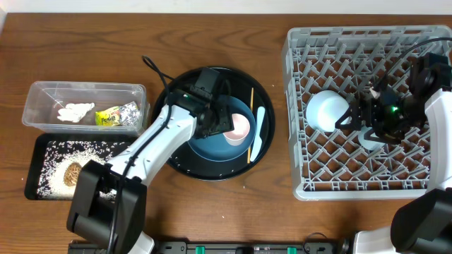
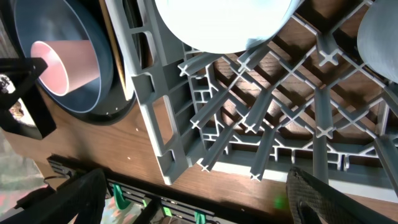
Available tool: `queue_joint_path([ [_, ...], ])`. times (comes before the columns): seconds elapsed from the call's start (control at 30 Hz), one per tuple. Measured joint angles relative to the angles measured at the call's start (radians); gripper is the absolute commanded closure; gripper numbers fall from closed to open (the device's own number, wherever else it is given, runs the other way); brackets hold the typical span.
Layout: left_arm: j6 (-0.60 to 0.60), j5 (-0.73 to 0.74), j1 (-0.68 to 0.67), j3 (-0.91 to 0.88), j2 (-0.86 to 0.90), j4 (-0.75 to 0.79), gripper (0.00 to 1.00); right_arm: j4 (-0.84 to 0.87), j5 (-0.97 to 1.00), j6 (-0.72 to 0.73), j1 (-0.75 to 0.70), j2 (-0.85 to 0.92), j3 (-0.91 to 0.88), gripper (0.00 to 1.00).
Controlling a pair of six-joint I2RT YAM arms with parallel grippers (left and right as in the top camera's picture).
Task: Sort waste into correct bins and load items into the dishwasher rack
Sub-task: 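Reach the left gripper to the pink cup on the blue plate and grasp it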
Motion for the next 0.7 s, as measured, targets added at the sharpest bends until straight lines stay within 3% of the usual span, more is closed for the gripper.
queue_joint_path([
  [0.7,0.002,0.003,-0.023,0.000,0.000,-0.015,0.50,0.000,0.000,-0.003,0.000,0.000,0.000,0.14],
])
